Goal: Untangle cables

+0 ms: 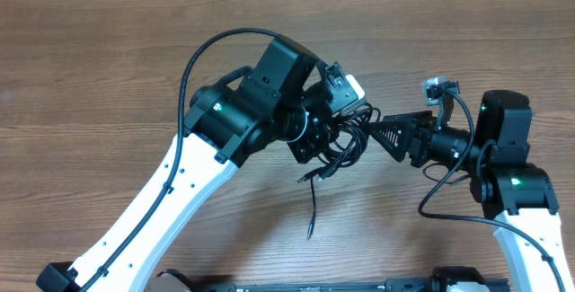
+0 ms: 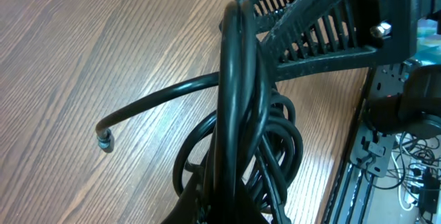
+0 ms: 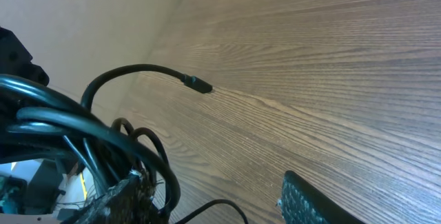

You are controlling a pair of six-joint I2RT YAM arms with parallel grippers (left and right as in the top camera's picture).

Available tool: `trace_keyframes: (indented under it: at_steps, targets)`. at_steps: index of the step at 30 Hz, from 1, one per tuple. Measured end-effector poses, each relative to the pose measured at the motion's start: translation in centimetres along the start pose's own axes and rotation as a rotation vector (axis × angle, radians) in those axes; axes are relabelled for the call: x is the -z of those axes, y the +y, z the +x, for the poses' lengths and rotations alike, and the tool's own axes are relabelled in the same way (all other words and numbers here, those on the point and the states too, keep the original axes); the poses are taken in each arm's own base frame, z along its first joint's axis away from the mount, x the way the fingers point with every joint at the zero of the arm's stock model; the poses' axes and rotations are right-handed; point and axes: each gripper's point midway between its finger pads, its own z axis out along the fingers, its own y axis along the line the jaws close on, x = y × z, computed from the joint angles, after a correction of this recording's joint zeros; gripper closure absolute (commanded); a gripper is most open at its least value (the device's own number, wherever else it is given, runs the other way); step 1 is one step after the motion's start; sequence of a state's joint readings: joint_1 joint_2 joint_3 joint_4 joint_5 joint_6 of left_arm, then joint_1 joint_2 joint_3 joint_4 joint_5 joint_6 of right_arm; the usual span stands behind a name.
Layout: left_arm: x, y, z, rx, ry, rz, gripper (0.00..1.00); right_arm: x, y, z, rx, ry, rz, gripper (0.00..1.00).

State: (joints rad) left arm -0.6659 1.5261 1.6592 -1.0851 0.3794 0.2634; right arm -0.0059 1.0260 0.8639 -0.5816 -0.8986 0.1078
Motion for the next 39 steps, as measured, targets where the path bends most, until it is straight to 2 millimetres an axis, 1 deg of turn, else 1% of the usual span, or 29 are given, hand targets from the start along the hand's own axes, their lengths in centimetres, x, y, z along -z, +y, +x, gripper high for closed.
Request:
trace_keyframes:
  at_steps: [5, 7, 12, 15, 18, 21, 27, 39]
  targets:
    - [0.0, 0.2, 0.0, 0.002, 0.003, -0.011, 0.96, 0.0, 0.1, 0.0, 0.000, 0.000, -0.004, 0.40]
    - [0.0, 0.2, 0.0, 0.002, 0.002, -0.009, 0.96, 0.0, 0.1, 0.0, 0.002, -0.001, -0.004, 0.36]
    - [0.0, -0.3, 0.0, -0.024, -0.004, 0.018, 0.96, 0.0, 0.2, -0.6, 0.028, -0.020, -0.010, 0.36]
    - [0.0, -0.5, -0.1, -0.031, -0.006, 0.027, 0.96, 0.0, 0.4, -0.8, 0.038, -0.025, -0.020, 0.32]
    - [0.0, -0.7, -0.1, -0.033, -0.009, 0.040, 0.96, 0.0, 0.6, -1.1, 0.053, -0.035, -0.027, 0.31]
    - [0.0, -1.2, -0.3, -0.045, -0.019, 0.071, 0.96, 0.0, 0.7, -1.2, 0.059, -0.039, -0.034, 0.31]
    - [0.3, -2.9, -0.8, -0.103, -0.057, 0.170, 0.96, 0.0, 1.0, -1.2, 0.065, -0.040, -0.048, 0.31]
    - [0.5, -4.0, -1.3, -0.137, -0.088, 0.233, 0.96, 0.1, 1.6, -1.1, 0.064, -0.031, -0.085, 0.32]
